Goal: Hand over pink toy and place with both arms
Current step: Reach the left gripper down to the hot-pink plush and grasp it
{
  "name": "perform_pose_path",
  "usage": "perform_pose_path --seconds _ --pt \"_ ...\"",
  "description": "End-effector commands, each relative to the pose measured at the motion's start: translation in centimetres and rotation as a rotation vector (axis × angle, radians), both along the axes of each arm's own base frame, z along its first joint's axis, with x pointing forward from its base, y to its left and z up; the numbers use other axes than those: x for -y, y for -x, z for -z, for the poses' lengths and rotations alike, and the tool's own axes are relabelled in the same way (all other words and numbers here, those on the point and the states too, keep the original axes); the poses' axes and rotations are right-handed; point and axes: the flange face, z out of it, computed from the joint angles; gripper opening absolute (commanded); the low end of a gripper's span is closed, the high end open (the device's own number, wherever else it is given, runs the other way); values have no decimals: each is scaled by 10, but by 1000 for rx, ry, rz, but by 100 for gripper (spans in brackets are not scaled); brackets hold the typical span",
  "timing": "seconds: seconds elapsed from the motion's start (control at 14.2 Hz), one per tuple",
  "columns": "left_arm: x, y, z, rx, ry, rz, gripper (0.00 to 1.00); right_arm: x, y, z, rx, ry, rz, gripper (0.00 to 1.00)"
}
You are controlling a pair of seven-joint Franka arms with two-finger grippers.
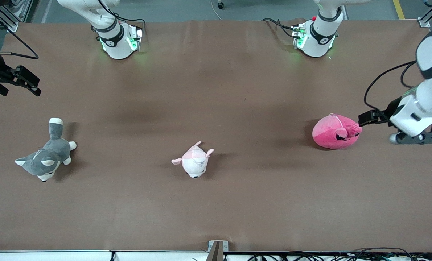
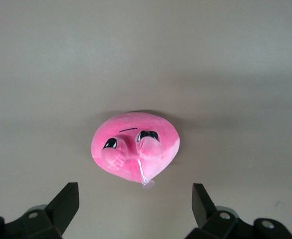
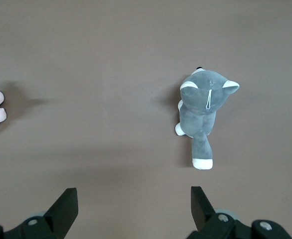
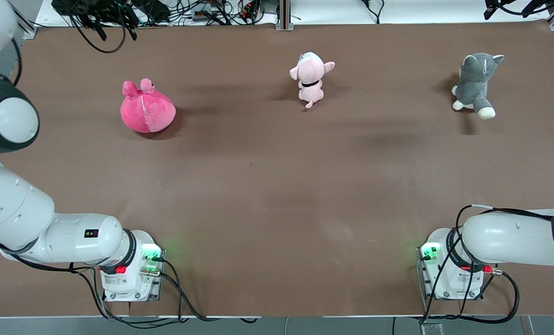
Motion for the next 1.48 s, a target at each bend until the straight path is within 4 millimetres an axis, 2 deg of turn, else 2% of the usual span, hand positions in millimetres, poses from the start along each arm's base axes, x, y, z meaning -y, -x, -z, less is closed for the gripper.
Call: perform_pose_path --seconds 0.0,0.14,0.28,0.49,0.7,0.91,1.26,1.4 --pt "-16 -11 33 -44 -21 4 100 -3 8 -5 7 -7 -8 100" --pt "-37 -1 52 -86 -33 -13 100 -4 8 -6 10 -7 -9 100" --pt "-41 5 61 -110 -27 16 100 -4 8 -7 11 -6 -11 100" --pt "-58 8 77 -123 -22 -4 100 -10 8 -8 13 -7 -22 100" --pt "-59 9 89 -138 -20 -3 100 -10 8 -8 14 -7 -22 100" --pt "-59 9 113 -179 -16 -4 100 -10 7 -7 11 -6 -22 100" --pt "-62 5 138 -213 -10 -9 100 -10 8 -8 13 -7 -22 100" --pt "-60 2 141 -200 -10 -7 93 -10 7 -7 11 -6 -22 100"
